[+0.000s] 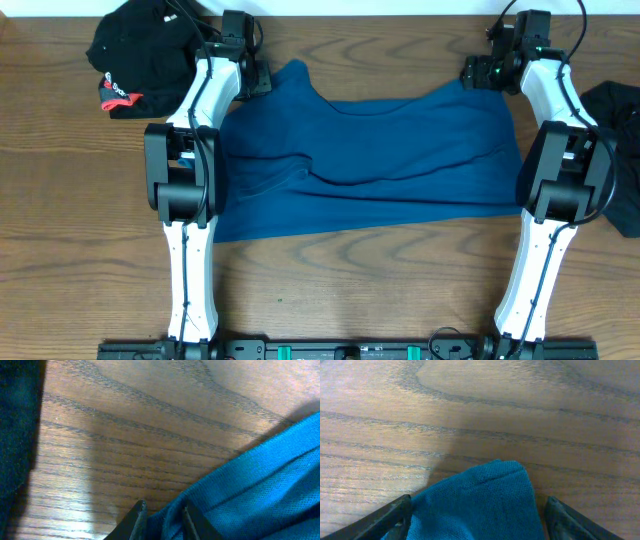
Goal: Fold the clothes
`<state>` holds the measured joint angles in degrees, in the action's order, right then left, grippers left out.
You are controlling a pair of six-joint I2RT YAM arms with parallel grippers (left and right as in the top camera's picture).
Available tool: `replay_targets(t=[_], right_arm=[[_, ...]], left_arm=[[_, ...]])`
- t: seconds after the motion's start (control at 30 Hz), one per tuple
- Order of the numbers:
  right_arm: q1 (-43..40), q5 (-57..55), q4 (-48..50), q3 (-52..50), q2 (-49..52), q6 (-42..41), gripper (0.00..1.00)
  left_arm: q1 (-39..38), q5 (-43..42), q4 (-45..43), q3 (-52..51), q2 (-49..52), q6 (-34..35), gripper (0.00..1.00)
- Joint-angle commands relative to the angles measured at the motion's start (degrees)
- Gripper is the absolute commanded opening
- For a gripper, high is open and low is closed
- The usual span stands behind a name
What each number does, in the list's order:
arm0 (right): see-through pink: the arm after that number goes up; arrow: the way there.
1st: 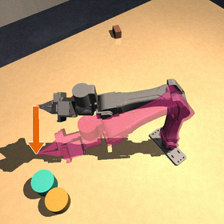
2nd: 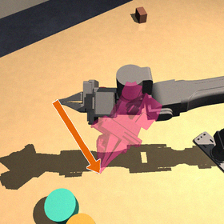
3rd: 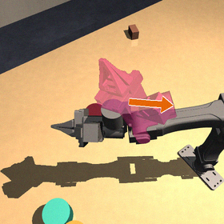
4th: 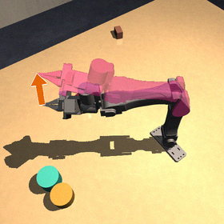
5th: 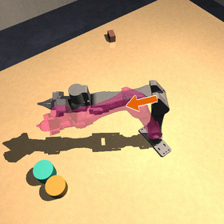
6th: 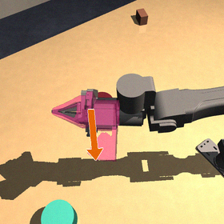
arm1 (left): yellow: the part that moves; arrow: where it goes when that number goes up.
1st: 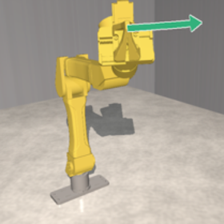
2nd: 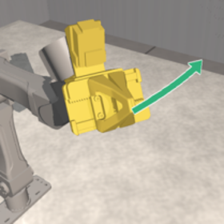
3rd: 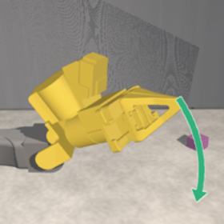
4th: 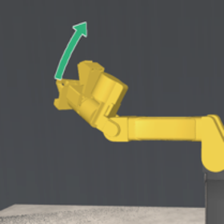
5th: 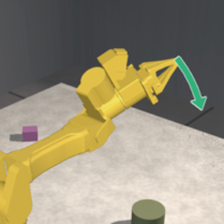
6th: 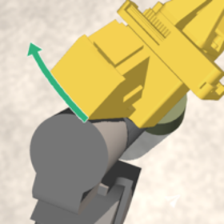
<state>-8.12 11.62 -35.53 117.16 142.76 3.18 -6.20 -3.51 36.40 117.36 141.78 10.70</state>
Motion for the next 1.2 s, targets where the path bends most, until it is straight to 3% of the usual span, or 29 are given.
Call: replay_targets(t=[0.0,0.2,0.33,0.53,0.63,0.7,0.8,1.17], right_arm=[[-0.2,0.8,-0.5,0.4,0.7,-0.1,0.76],[-0.3,0.2,-0.5,0.4,0.7,-0.4,0.62],[-0.5,-1.3,-0.5,0.4,0.7,-1.0,0.38],[-0.7,-2.3,-0.9,0.4,0.3,-2.5,0.38],[-0.9,-2.7,-1.6,0.4,-0.6,-2.5,0.12],[-1.0,-3.3,-2.0,0.5,-1.3,-2.5,0.02],[-1.0,-3.7,-2.8,0.5,-2.7,-2.5,0.01],[-1.2,-3.7,-7.6,0.6,-7.1,-2.9,0.01]], left_arm=[[0.0,0.0,0.9,0.6,1.4,0.2,0.24],[0.0,0.0,0.8,0.6,1.4,0.1,0.23],[0.0,0.0,0.9,0.6,1.4,0.1,0.23],[0.0,0.0,1.0,0.6,1.4,0.1,0.23],[0.0,0.0,1.3,0.6,1.1,0.1,0.19],[0.0,0.0,2.0,0.6,0.8,0.1,0.13],[0.0,0.0,3.0,0.6,0.2,0.1,0.06],[0.0,-0.6,7.0,0.6,-5.2,-1.9,0.06]])
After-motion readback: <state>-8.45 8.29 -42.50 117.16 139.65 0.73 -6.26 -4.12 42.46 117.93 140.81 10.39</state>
